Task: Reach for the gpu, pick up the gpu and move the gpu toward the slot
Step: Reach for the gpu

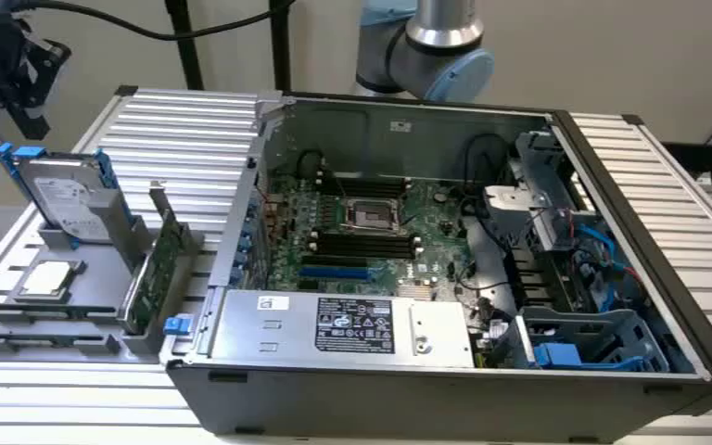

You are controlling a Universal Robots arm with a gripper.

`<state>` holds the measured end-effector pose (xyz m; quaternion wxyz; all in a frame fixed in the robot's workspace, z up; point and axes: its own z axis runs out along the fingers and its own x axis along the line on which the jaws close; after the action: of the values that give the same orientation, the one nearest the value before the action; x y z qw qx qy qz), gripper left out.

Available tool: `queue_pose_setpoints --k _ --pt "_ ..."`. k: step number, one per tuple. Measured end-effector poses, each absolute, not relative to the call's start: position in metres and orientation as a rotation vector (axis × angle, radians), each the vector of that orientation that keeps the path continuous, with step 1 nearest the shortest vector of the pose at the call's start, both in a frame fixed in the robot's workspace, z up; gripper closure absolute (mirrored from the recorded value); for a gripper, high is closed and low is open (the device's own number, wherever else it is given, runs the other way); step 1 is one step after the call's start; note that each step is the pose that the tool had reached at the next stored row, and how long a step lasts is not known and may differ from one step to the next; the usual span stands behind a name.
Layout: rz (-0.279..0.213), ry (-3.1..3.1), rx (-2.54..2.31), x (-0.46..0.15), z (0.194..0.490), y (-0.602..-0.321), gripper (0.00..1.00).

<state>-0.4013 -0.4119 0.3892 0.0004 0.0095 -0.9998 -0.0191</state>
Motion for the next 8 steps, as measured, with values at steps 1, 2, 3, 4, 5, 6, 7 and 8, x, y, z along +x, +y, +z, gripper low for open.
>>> queue_pose_setpoints --k 1,2,3,4,5,6,7,8 --pt "-0.06 -3.14 0.03 -0.4013 0.3892 -0.4119 0.89" --pt "-0.06 -3.14 0.03 -0.4008 0.3892 -0.4119 0.89" --pt "-0.06 -3.14 0.03 -0.4004 0.3892 -0.4119 0.89" --pt "-0.06 -3.14 0.03 -0.4003 0.3892 -0.4119 0.89" --pt "-0.06 -3.14 0.03 -0.4003 0.3892 -0.4119 0.89" --pt "-0.06 -3.14 0.03 -0.4003 0.3892 -0.4119 0.89" --pt "-0.06 -3.14 0.03 -0.4002 0.3892 -0.4119 0.89" --pt "-0.06 -3.14 0.03 -0.4002 0.3892 -0.4119 0.89"
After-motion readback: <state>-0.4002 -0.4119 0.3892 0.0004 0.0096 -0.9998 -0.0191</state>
